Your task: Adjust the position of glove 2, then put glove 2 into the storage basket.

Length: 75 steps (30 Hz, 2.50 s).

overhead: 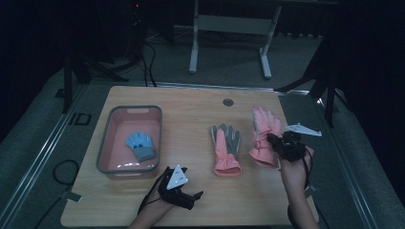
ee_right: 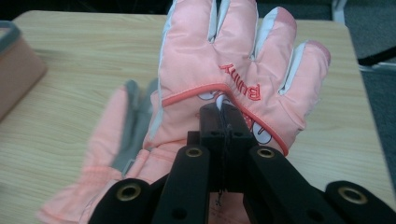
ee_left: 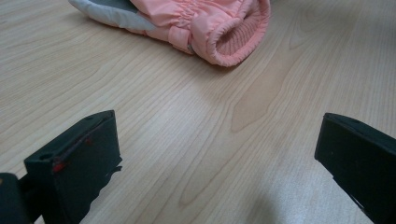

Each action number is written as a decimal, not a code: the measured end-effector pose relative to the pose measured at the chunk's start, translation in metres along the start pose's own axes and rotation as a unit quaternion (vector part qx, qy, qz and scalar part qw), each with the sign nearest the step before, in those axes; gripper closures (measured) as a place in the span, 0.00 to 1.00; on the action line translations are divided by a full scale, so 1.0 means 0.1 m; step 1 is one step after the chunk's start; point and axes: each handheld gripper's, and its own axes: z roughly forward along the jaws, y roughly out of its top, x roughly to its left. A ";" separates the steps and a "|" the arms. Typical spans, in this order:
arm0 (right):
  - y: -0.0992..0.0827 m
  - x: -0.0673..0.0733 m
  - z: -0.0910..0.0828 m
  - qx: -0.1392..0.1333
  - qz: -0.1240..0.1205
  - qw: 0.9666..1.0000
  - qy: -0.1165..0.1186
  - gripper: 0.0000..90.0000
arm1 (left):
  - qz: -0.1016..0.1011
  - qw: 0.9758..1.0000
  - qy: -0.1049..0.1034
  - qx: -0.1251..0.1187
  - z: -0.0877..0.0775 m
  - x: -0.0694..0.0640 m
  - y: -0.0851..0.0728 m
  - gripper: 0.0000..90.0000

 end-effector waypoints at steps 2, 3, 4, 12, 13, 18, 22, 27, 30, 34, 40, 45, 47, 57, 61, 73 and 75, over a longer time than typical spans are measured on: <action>0.02 0.11 0.01 0.000 -0.004 1.000 0.009 0.99 | -0.001 1.000 -0.001 -0.002 0.00 0.00 0.00 0.00; 0.03 0.17 0.02 0.000 -0.008 1.000 0.013 0.99 | -0.002 1.000 -0.001 -0.002 0.00 0.01 0.00 0.00; 0.04 0.22 0.03 0.001 -0.011 1.000 0.014 0.99 | -0.002 1.000 -0.001 -0.002 0.00 0.01 0.00 0.00; 0.03 0.58 0.13 0.008 -0.003 0.999 0.043 0.99 | 0.000 1.000 0.000 -0.002 0.00 0.00 0.00 0.00; 0.03 0.62 0.14 0.008 -0.004 0.999 0.043 0.99 | 0.000 1.000 -0.001 -0.002 0.00 0.00 0.00 0.00; 0.01 0.76 0.27 0.020 -0.004 0.999 0.040 0.99 | 0.002 1.000 -0.001 -0.001 0.00 0.00 0.00 0.00; -0.03 0.81 0.38 0.032 -0.006 0.999 0.041 0.99 | 0.002 1.000 -0.001 0.000 0.00 -0.01 0.00 0.00; -0.18 0.86 0.63 0.061 -0.004 0.998 0.028 0.99 | 0.002 1.000 0.000 0.001 0.00 -0.01 0.00 0.00; -0.25 0.88 0.72 0.071 -0.010 0.997 0.021 0.98 | -0.001 1.000 0.000 0.001 0.00 -0.01 0.00 0.00; -0.32 0.93 0.81 0.078 -0.030 0.996 0.028 0.97 | 0.000 1.000 0.000 0.001 0.00 -0.01 0.00 0.00; -0.28 0.91 0.81 0.080 -0.043 0.995 0.036 0.93 | -0.003 1.000 0.000 0.003 0.00 0.00 0.01 0.00; -0.26 0.88 0.70 0.059 -0.050 0.995 0.055 0.72 | -0.009 1.000 -0.001 0.006 0.01 0.01 0.01 0.00; -0.26 0.87 0.67 0.054 -0.053 0.995 0.059 0.67 | -0.009 1.000 -0.001 0.006 0.01 0.01 0.01 0.00; -0.17 0.55 0.33 0.012 -0.055 0.991 0.120 0.28 | 0.003 1.000 -0.007 -0.010 -0.04 -0.07 0.13 0.00; -0.17 0.45 0.27 0.012 -0.068 0.989 0.128 0.16 | 0.010 1.000 -0.007 -0.022 -0.08 -0.10 0.26 0.00; -0.20 0.30 0.30 0.009 -0.160 0.980 0.117 0.16 | 0.002 1.000 -0.022 -0.019 -0.07 0.04 0.92 0.00; -0.19 0.25 0.31 0.018 -0.141 0.983 0.118 0.15 | 0.005 1.000 -0.025 -0.018 -0.02 0.08 1.05 0.00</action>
